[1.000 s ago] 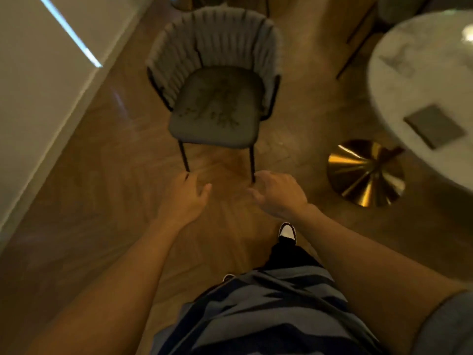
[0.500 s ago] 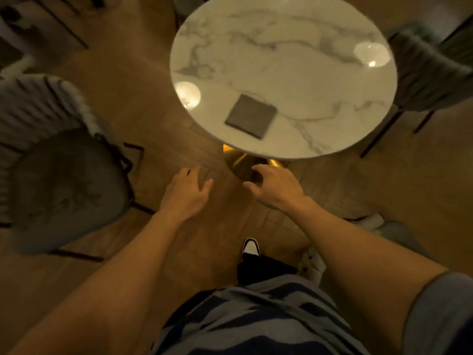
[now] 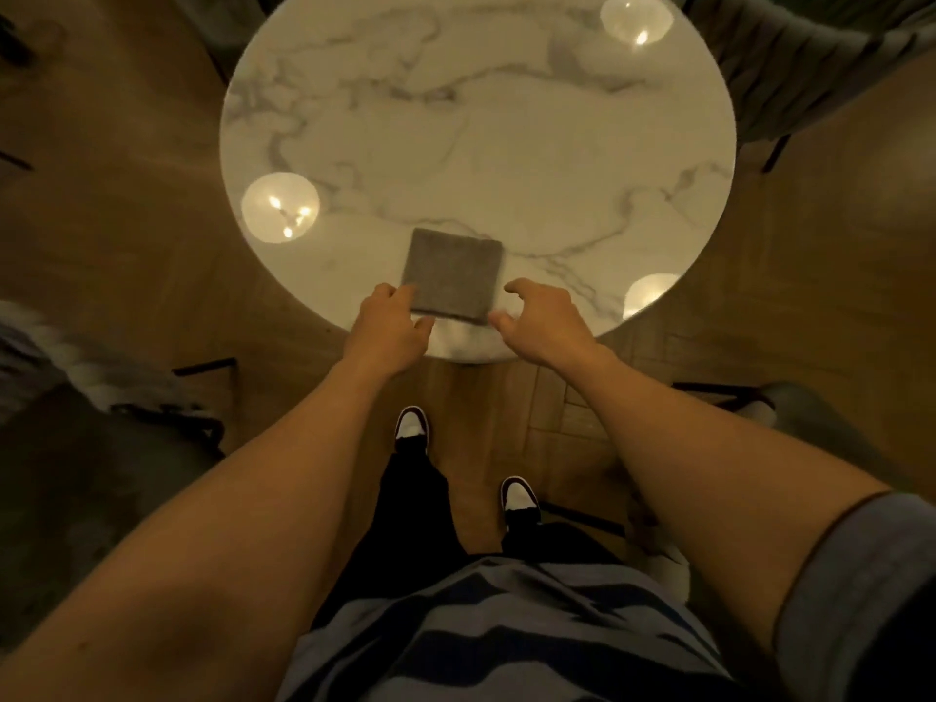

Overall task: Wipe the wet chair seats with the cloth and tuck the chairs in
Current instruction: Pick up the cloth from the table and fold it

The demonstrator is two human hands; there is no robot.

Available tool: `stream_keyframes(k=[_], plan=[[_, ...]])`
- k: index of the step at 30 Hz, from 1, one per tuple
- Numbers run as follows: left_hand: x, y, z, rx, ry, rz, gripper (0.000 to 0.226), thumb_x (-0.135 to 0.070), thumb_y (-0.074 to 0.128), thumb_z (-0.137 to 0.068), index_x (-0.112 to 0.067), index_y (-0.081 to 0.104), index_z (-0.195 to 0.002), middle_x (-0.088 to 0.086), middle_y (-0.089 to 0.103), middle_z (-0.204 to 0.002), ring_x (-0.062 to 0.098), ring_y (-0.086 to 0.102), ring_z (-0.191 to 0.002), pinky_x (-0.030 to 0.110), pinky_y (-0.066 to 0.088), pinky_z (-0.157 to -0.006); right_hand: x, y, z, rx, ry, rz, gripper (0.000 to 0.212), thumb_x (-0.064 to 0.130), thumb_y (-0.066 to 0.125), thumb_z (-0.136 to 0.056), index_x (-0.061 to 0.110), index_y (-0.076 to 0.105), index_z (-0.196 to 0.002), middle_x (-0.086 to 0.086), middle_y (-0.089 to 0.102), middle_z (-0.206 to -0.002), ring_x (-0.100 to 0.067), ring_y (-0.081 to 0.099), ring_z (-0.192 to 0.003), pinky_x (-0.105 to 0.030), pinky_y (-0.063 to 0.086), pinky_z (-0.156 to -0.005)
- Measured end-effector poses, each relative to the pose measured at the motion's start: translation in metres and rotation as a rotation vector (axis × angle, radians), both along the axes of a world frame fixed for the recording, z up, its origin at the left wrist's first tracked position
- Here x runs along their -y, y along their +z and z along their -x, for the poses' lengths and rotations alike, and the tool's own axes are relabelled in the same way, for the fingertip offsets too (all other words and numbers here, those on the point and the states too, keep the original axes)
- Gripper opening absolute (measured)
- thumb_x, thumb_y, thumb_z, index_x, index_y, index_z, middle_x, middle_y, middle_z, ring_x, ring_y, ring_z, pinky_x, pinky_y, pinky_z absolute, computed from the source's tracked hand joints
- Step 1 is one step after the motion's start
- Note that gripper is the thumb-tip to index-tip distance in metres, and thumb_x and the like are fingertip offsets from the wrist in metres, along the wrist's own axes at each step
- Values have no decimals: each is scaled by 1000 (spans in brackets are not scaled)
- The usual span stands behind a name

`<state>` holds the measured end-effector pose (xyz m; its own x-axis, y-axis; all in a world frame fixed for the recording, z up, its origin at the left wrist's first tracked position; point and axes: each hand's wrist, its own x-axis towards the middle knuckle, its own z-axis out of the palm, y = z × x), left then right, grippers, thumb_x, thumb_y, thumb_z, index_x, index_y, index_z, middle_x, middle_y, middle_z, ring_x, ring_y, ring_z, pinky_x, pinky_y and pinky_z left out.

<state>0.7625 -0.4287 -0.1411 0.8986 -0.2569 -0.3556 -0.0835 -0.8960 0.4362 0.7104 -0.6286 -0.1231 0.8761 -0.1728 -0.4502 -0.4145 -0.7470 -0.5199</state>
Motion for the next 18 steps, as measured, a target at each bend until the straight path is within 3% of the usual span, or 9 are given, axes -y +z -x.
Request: stream_keyframes(k=[3,6,9,13,16,18], plan=[[4,-10,-34,67,-168,-43,48,-26,52,-96,-13,46,-142,15,42,-138,34,43,-123,48,44,-101,-8,-11,-20,-72,-266,-121,59,38,62,-99,11,48,-150,-14,53,-149,-31,52,-133,-36,44,-105],[5,-20,-67,143,-350,-68,44,-23,48,-99,-12,46,-142,14,42,-140,35,40,-124,49,42,-99,-22,-18,-39,-109,-518,-218,52,32,60,-101,6,50,-145,-14,54,-146,-30,53,-130,-28,41,-93],[7,-27,-93,195,-552,-182,58,-32,53,-96,-22,34,-150,9,34,-150,33,32,-134,48,36,-105,-34,-23,-57,-111,-685,-262,50,29,63,-99,7,53,-142,-13,55,-143,-30,54,-128,-29,45,-93],[2,-37,-109,169,-702,-310,69,-53,49,-93,-35,19,-153,1,18,-159,29,16,-145,48,22,-114,-47,-27,-75,-139,-759,-238,46,27,70,-93,10,60,-134,-11,64,-132,-30,61,-119,-32,50,-89],[-3,-40,-109,172,-709,-272,70,-55,47,-93,-36,17,-153,-1,13,-160,29,11,-146,48,18,-114,-54,-29,-81,-159,-768,-210,29,23,72,-89,11,69,-115,-8,70,-108,-29,66,-106,-36,56,-86],[-3,-41,-110,168,-715,-252,70,-54,48,-93,-35,17,-153,-1,14,-160,29,10,-146,47,18,-114,-59,-30,-82,-129,-767,-210,22,18,70,-89,12,69,-110,-2,64,-97,-24,64,-98,-30,49,-76]])
